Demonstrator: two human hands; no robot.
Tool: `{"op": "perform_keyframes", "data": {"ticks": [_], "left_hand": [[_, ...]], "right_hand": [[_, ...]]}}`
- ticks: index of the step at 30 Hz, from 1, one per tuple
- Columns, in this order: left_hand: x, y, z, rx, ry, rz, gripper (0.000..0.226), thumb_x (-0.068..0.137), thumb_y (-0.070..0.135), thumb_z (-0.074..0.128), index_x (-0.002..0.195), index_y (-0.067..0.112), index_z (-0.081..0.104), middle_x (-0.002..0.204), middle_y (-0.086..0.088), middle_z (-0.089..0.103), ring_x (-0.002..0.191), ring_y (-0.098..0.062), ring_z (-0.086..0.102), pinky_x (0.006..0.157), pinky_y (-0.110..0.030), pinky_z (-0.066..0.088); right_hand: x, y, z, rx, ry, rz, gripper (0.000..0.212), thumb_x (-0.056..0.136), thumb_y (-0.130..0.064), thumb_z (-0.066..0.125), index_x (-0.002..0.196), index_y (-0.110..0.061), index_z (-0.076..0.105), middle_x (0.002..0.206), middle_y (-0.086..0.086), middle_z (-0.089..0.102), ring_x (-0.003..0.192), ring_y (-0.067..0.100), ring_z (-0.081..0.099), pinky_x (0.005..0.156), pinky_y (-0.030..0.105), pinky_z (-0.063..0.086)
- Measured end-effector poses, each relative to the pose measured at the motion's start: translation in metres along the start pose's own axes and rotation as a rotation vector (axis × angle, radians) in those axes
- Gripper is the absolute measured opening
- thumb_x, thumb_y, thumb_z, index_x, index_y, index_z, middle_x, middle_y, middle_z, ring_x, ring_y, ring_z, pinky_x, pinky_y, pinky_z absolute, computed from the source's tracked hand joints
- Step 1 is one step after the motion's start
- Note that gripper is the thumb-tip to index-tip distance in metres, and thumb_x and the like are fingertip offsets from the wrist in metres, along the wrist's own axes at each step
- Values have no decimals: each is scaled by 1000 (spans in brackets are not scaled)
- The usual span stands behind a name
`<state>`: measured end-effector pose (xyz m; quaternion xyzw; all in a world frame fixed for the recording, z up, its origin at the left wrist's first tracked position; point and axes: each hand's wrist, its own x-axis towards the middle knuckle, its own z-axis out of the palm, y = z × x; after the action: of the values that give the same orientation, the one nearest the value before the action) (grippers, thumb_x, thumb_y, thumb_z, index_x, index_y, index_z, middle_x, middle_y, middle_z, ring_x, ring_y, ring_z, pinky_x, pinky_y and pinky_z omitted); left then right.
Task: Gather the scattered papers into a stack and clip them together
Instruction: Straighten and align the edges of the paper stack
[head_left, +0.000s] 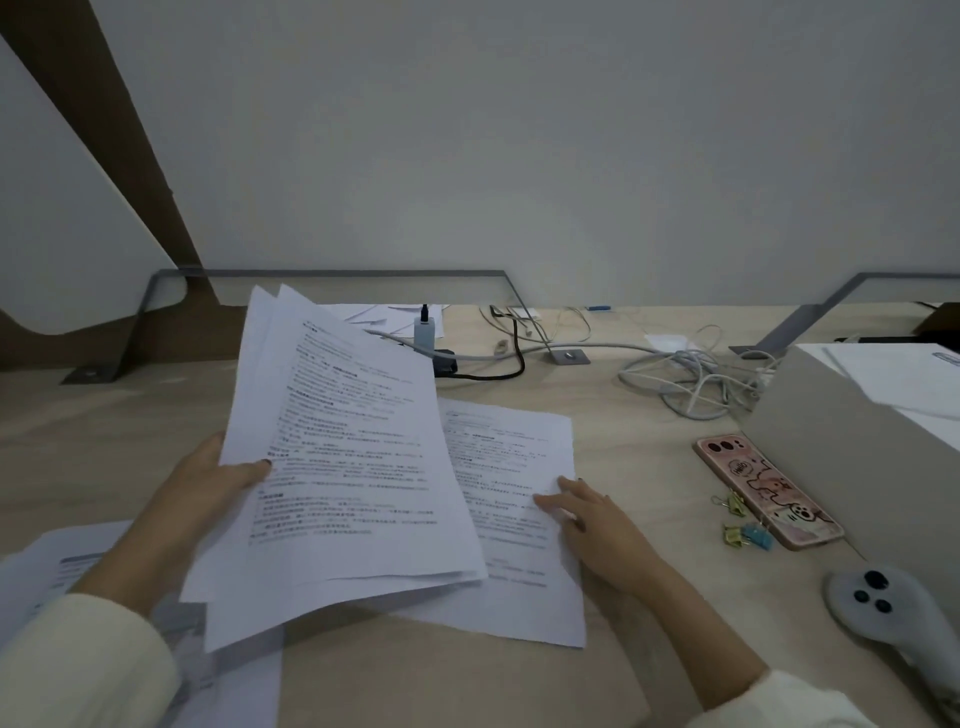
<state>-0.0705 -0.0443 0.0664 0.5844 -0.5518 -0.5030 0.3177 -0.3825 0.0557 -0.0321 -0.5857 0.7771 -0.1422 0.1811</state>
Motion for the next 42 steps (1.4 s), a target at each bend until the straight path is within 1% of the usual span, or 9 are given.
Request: {"op": "perform_keyframes", "data": {"ticks": [6,11,13,16,20,28,30,33,42], "left_hand": [[-20,2,1,-126,-114,-57,39,92,-2,47,130,6,47,113,-18,59,80,-27,57,70,-34,45],[-17,-15,40,-178,-231,-57,52,81,-11,59,131,-9,45,135,-26,49,117,-36,52,104,-44,38],[-12,-21,57,-152,-245,-61,41,84,-8,57,125,-7,51,130,-24,54,104,-30,57,94,-38,45],[-1,-33,81,-24,-243,-79,38,69,14,65,106,7,62,124,-17,60,97,-28,61,86,-32,53],[12,-44,97,154,-204,-95,62,51,39,58,107,12,58,122,-8,57,109,-28,57,98,-42,47],[6,-31,91,-51,-200,-256,45,78,14,58,119,-3,55,113,-20,64,101,-35,63,93,-44,51],[3,-32,90,-87,-231,-269,33,84,10,57,113,-5,61,109,-22,67,102,-36,63,94,-42,49],[0,-35,87,-91,-299,-245,29,88,14,56,110,-4,65,110,-22,67,104,-38,63,95,-43,47],[-17,-1,46,-68,-195,-3,17,90,10,50,105,10,60,91,-4,66,79,-20,64,67,-29,52]], "right_hand": [[-13,2,-1,169,33,14,48,92,1,37,131,-22,52,153,2,27,141,16,25,108,20,22],[-11,-1,-8,730,235,277,49,90,1,42,135,-19,43,123,3,51,108,21,55,83,26,46],[-9,0,-19,906,261,419,46,90,4,42,135,-4,44,102,14,56,76,18,53,62,22,42],[-7,7,-28,1084,174,516,41,89,7,44,130,6,45,99,20,58,74,20,51,63,24,43],[-8,-3,-36,1180,38,579,14,89,5,44,81,-1,52,84,12,53,68,18,52,53,23,53],[-5,-15,-29,1146,-94,643,27,83,8,49,60,-5,45,59,11,42,48,20,41,54,30,46],[-8,-23,-25,1044,-113,589,12,83,3,56,72,5,57,67,15,57,56,26,54,59,33,49],[-15,-31,-22,931,-88,482,28,85,-4,58,110,9,61,108,24,66,98,40,64,83,43,53],[-37,-77,-33,1168,125,169,27,91,-6,50,116,-8,60,106,13,70,93,33,67,75,39,56]]}}
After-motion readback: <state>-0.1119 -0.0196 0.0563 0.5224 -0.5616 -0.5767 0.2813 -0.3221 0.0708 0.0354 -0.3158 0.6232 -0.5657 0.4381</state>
